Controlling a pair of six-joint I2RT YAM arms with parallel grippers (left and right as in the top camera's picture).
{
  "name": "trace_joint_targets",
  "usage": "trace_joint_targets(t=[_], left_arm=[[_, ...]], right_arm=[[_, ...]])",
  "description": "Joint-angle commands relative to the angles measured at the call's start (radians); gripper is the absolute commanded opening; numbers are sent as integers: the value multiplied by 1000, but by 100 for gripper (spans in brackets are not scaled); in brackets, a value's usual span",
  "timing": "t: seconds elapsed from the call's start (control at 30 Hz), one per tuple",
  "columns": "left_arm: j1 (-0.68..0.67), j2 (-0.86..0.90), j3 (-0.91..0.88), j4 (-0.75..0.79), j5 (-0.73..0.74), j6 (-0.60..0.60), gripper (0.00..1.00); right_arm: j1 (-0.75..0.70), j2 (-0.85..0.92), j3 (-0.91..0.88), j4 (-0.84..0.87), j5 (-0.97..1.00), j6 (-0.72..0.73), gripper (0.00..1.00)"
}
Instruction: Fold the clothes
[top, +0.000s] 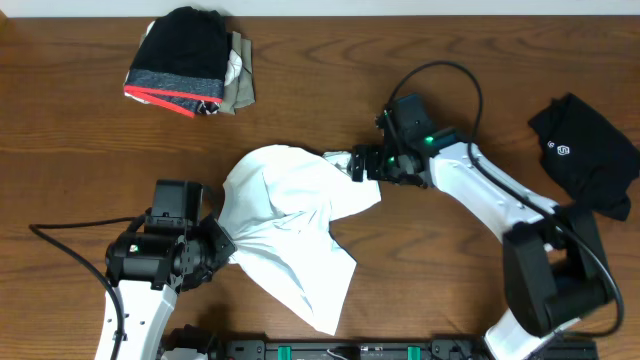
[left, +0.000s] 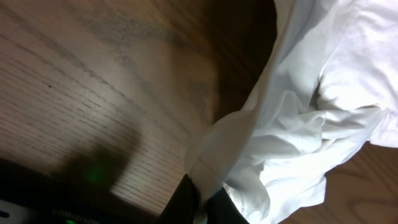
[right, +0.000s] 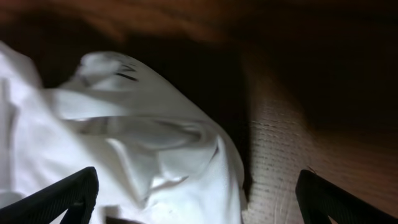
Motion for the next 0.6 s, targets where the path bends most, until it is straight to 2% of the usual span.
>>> trace_joint_targets(t=[0.0, 0.03, 0.1, 0.27, 0.37, 0.4, 0.43, 0.57], left_arm=[[6, 2, 13, -8, -21, 14, 7], [6, 2, 13, -8, -21, 14, 7], [6, 2, 13, -8, -21, 14, 6], [6, 2, 13, -8, -21, 14, 7], [6, 2, 13, -8, -20, 14, 6], [6, 2, 13, -7, -20, 14, 6], [6, 2, 13, -7, -20, 14, 6], [6, 0, 14, -7, -16, 14, 6]], right_arm=[[16, 37, -1, 17, -21, -30, 99], [16, 46, -1, 22, -21, -31, 96], [18, 60, -1, 29, -21, -29, 82], [19, 76, -1, 29, -20, -29, 33], [17, 76, 0, 35, -21, -29, 14], [17, 76, 0, 36, -20, -29, 4], [17, 76, 0, 36, -20, -29, 1], [16, 74, 3, 35, -20, -29, 1]])
